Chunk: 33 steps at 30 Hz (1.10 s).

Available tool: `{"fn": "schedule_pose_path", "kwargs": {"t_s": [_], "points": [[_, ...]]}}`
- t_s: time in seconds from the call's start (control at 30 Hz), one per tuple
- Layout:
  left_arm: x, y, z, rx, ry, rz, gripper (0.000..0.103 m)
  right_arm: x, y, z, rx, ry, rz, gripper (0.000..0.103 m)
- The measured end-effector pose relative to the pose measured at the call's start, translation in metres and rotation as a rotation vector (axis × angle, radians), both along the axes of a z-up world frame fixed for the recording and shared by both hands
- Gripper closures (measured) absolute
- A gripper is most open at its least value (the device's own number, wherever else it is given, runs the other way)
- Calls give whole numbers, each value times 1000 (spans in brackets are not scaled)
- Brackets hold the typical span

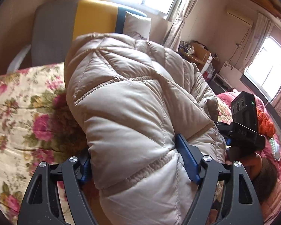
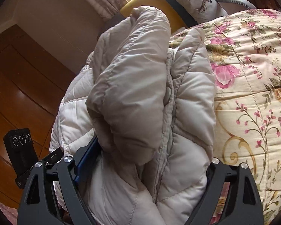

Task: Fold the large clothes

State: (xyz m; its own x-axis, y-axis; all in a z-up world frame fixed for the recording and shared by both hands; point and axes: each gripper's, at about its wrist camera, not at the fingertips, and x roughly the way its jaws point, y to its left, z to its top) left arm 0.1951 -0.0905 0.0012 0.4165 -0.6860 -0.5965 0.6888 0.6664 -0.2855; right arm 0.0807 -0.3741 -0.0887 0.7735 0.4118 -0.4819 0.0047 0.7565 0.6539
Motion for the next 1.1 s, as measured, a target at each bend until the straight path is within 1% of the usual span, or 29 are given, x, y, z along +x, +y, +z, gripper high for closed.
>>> {"fn": "schedule_pose_path", "kwargs": {"t_s": [0.13, 0.17, 0.27, 0.37, 0.4, 0.47, 0.6, 0.7, 0.73, 0.77, 0.83, 0.87, 0.9, 0.93, 0.97, 1.03, 1.1], "points": [[-12, 18, 16, 6, -109, 51, 32, 3, 25, 14, -28, -77, 42, 18], [-15, 24, 20, 13, -140, 66, 33, 6, 33, 16, -38, -95, 52, 20], [-15, 44, 27, 22, -201, 115, 33, 23, 64, 26, -69, -154, 100, 20], [-5, 72, 26, 21, -209, 194, 34, 53, 96, 29, -128, -159, 158, 20], [-1, 83, 24, 15, -218, 227, 34, 62, 105, 29, -130, -166, 175, 20], [7, 103, 22, 7, -211, 279, 34, 81, 124, 30, -138, -178, 208, 20], [19, 146, 17, 8, -215, 390, 34, 120, 169, 33, -198, -217, 284, 21], [26, 175, 13, 6, -217, 467, 34, 151, 200, 35, -221, -226, 328, 21], [30, 181, 10, 10, -217, 488, 34, 160, 208, 34, -229, -222, 328, 21], [38, 189, 4, 22, -208, 511, 33, 179, 210, 31, -237, -212, 321, 21], [53, 194, -14, 71, -146, 545, 23, 195, 213, 24, -278, -185, 280, 20], [59, 198, -26, 90, -105, 548, 17, 198, 212, 18, -296, -164, 248, 17], [61, 200, -35, 93, -83, 549, 10, 201, 207, 12, -286, -141, 220, 13], [59, 200, -42, 86, -75, 541, 9, 203, 201, 6, -261, -118, 199, 7], [55, 201, -46, 79, -84, 537, 9, 205, 193, 4, -249, -97, 178, 4], [47, 197, -48, 83, -126, 540, 9, 205, 181, 8, -267, -72, 155, 2], [44, 195, -47, 80, -134, 556, 9, 195, 183, 24, -334, -65, 137, 2]]}}
